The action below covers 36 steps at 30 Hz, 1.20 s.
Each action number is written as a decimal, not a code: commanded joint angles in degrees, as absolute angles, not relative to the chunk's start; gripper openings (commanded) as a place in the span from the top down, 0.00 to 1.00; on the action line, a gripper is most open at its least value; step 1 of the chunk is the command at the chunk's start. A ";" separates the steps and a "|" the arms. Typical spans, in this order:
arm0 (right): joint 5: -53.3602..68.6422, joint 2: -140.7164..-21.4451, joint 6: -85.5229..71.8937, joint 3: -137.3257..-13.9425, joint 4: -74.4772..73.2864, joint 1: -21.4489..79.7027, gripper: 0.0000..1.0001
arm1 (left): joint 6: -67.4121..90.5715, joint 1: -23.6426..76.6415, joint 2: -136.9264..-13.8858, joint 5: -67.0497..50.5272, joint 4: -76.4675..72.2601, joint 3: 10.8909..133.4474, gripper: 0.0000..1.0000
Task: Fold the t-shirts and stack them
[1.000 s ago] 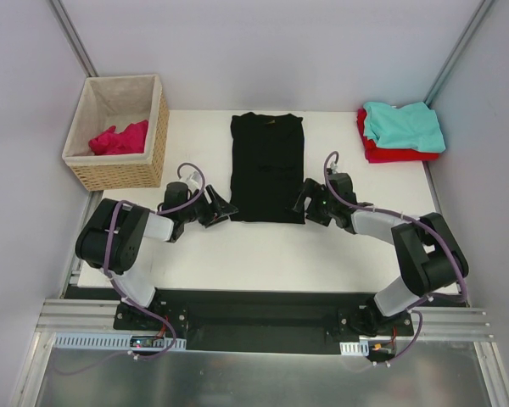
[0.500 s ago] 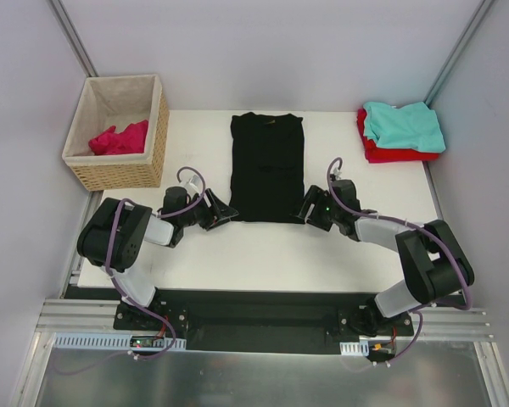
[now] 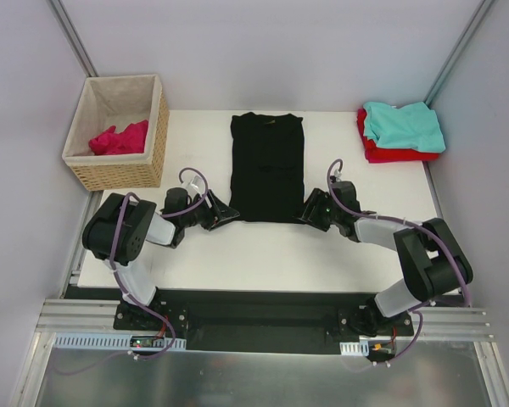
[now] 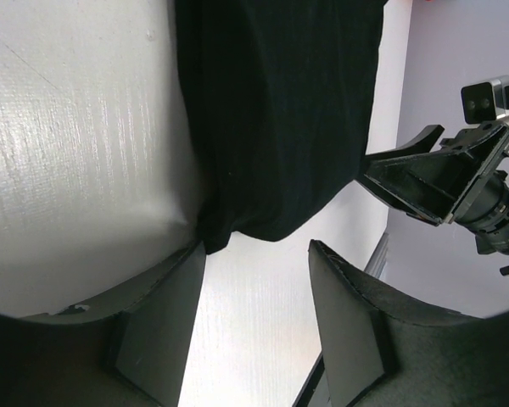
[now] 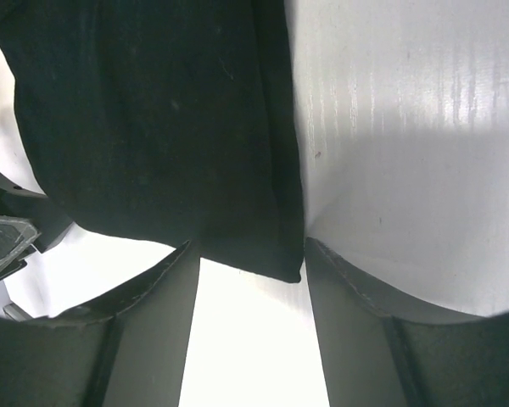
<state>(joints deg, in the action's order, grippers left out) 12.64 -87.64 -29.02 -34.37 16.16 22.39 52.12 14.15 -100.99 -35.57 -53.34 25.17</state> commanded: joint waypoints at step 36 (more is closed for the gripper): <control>13.97 -91.23 -28.48 -35.24 13.62 20.65 0.75 | 48.60 11.95 -103.80 -34.89 -45.53 26.54 1.00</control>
